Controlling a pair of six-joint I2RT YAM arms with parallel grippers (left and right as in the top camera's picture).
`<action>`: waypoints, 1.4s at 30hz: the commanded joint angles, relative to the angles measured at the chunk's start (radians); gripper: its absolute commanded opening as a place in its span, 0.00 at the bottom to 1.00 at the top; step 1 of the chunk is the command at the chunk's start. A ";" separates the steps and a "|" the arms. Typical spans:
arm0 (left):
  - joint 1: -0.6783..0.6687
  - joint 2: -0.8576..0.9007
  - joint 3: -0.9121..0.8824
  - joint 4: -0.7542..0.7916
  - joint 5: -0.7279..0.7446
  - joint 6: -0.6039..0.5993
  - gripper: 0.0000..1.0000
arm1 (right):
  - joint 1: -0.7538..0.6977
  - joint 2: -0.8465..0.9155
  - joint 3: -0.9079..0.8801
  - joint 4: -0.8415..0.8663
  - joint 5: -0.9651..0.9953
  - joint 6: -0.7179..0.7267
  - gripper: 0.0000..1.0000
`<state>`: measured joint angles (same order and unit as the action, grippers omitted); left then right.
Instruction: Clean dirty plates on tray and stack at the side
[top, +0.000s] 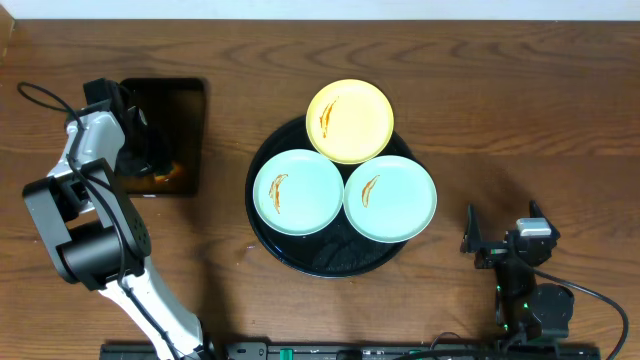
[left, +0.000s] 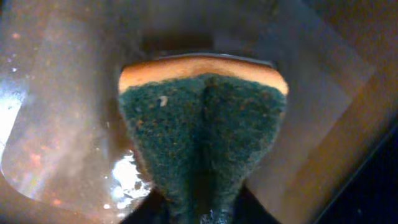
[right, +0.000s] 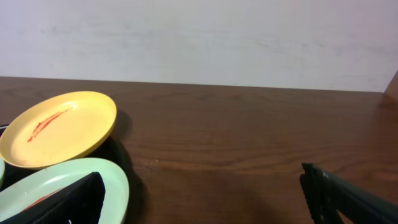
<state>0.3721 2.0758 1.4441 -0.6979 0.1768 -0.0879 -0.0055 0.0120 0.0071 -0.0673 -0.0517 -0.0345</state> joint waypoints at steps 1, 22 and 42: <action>0.003 0.015 -0.005 -0.003 -0.013 0.013 0.19 | -0.008 -0.003 -0.002 -0.004 0.002 -0.008 0.99; 0.003 -0.364 0.018 0.062 -0.011 0.011 0.07 | -0.008 -0.003 -0.002 -0.004 0.002 -0.008 0.99; 0.005 -0.417 0.017 0.311 0.123 -0.161 0.07 | -0.008 -0.003 -0.002 -0.004 0.002 -0.008 0.99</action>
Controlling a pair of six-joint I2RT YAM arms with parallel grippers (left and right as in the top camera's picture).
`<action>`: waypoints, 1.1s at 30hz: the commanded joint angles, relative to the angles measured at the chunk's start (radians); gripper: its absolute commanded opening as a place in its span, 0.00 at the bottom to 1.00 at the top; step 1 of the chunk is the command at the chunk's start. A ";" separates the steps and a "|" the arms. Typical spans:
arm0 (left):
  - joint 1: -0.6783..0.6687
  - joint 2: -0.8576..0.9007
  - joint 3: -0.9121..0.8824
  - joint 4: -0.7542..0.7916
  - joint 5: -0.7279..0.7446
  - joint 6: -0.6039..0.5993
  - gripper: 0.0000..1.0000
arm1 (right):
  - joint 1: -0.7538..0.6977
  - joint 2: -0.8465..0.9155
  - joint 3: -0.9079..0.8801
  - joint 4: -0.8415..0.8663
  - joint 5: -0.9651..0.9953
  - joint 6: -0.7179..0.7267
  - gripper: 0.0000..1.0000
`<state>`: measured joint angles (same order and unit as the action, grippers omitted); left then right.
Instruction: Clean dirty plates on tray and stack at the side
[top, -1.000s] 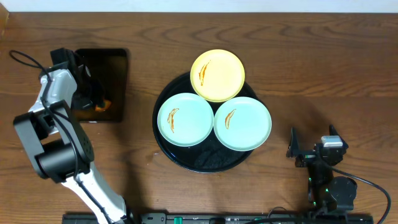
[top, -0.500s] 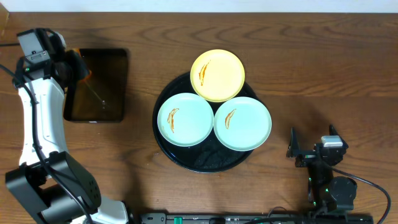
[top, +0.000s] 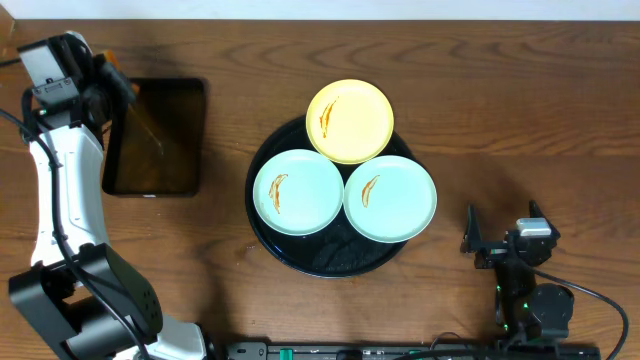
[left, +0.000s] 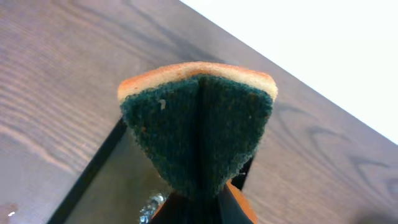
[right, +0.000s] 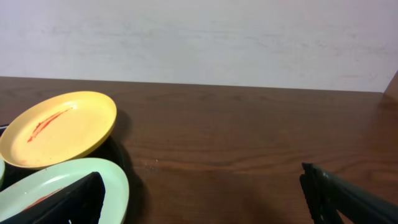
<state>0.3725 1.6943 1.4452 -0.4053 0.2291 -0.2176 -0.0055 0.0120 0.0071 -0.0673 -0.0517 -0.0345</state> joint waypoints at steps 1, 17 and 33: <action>0.004 -0.038 0.016 0.024 0.091 -0.031 0.08 | -0.008 -0.003 -0.002 -0.004 0.002 -0.008 0.99; 0.004 -0.125 0.016 0.131 0.180 0.011 0.07 | -0.008 -0.003 -0.002 -0.004 0.002 -0.008 0.99; 0.004 -0.125 0.014 0.101 0.179 0.061 0.07 | -0.008 -0.003 -0.002 -0.004 0.002 -0.008 0.99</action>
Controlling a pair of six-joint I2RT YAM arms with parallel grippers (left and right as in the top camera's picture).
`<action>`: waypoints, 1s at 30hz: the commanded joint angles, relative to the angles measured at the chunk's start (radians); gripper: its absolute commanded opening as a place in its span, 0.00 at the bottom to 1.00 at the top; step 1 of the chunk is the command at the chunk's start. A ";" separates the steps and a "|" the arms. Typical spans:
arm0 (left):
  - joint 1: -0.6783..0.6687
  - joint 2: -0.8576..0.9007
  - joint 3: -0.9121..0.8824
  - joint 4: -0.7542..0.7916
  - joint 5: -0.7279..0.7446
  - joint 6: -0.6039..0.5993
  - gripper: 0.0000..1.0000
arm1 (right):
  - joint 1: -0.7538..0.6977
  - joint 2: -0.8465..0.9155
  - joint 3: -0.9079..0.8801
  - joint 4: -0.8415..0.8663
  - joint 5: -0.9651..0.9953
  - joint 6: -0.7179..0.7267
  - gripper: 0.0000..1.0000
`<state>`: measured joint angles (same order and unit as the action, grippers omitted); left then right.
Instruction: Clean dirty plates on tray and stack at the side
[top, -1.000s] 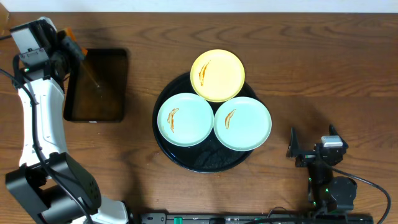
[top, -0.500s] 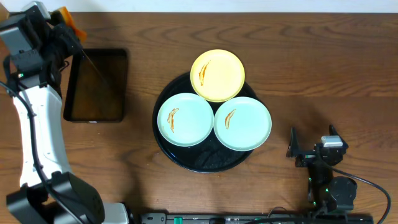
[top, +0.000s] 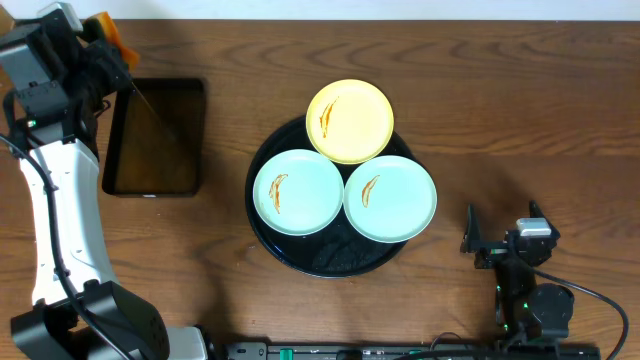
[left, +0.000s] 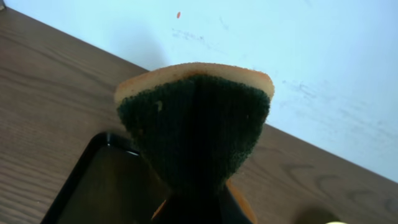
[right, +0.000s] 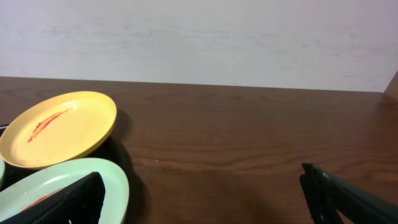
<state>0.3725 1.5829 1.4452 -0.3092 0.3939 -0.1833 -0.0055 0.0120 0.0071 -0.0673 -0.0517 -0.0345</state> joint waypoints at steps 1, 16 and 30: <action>0.004 -0.014 0.014 0.004 0.014 0.034 0.08 | -0.008 -0.003 -0.002 -0.004 0.002 -0.008 0.99; 0.004 -0.013 0.011 -0.034 0.014 0.092 0.08 | -0.008 -0.003 -0.002 -0.004 0.002 -0.008 0.99; 0.004 -0.005 -0.010 -0.034 0.002 0.113 0.07 | -0.008 -0.003 -0.002 -0.004 0.002 -0.008 0.99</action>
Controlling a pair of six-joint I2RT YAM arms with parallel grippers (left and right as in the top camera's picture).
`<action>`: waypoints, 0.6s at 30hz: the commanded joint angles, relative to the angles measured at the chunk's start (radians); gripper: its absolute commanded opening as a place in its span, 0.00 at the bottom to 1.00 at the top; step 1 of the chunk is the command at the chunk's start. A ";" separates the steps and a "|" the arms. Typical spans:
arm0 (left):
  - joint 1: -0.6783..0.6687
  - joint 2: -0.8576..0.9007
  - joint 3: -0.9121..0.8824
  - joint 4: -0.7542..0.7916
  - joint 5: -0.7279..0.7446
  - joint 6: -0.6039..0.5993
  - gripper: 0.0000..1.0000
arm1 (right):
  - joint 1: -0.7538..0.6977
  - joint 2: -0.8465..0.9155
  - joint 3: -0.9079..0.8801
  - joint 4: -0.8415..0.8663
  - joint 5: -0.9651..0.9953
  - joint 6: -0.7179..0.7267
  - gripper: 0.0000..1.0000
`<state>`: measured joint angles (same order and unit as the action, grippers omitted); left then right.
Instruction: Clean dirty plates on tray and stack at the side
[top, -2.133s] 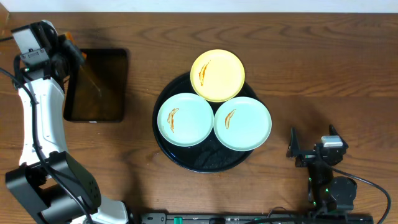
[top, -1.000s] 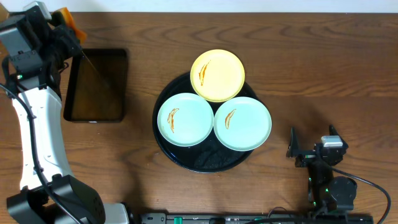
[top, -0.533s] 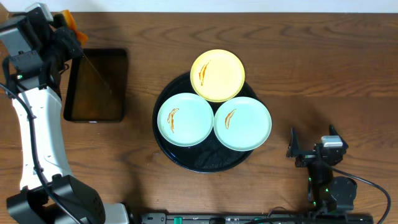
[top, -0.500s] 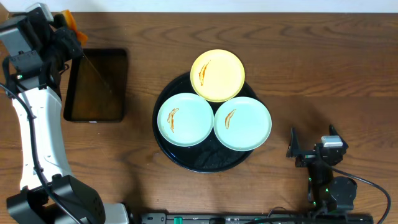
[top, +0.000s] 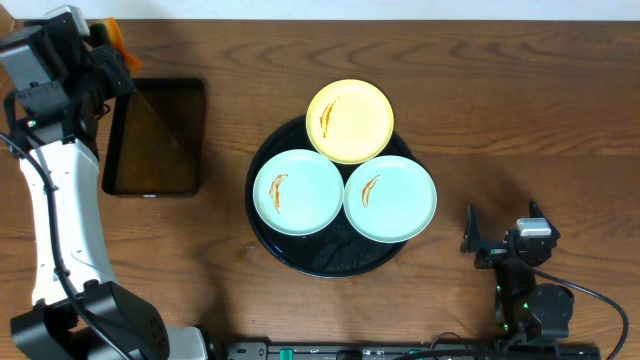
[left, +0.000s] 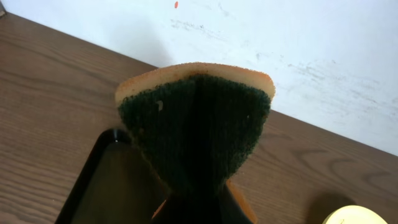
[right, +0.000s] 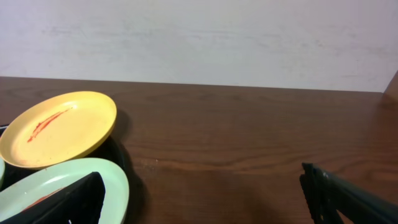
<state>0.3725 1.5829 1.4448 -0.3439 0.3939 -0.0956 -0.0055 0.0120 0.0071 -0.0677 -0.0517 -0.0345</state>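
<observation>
A round black tray (top: 330, 257) carries a yellow plate (top: 349, 120) and two mint plates, one on the left (top: 298, 192) and one on the right (top: 390, 197). Each plate has a red-orange smear. High over the table's far left corner, my left gripper (top: 110, 55) is shut on an orange sponge with a green scouring face (left: 196, 118), which hides its fingertips. My right gripper (right: 211, 205) rests open near the front right, beside the tray. The yellow plate (right: 59, 127) and the right mint plate's rim (right: 68, 180) lie to its left.
A black rectangular basin (top: 155, 135) holding liquid lies on the table's left side, just below the left gripper. A white wall runs along the table's far edge. Bare wood lies right of the round tray.
My left gripper, still shut on the sponge, has shifted slightly to the right; the yellow plate's edge now shows at the bottom right of the left wrist view. The right arm has not moved.
The sponge was first down inside the black basin, held in my left gripper. Then it was lifted over the basin's far left corner, then raised higher near the wall. Now it has turned a little toward the plates. The plates and right gripper stayed put.
</observation>
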 joint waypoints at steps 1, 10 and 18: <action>0.004 -0.003 -0.013 0.001 -0.008 0.024 0.08 | -0.008 -0.003 -0.002 -0.004 0.002 -0.008 0.99; 0.004 0.014 -0.023 -0.011 -0.056 0.025 0.07 | -0.008 -0.003 -0.002 -0.004 0.002 -0.008 0.99; 0.004 0.030 -0.023 -0.011 -0.056 0.025 0.08 | -0.008 -0.003 -0.002 -0.004 0.002 -0.008 0.99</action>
<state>0.3725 1.6032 1.4300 -0.3584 0.3477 -0.0807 -0.0055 0.0120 0.0071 -0.0673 -0.0517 -0.0345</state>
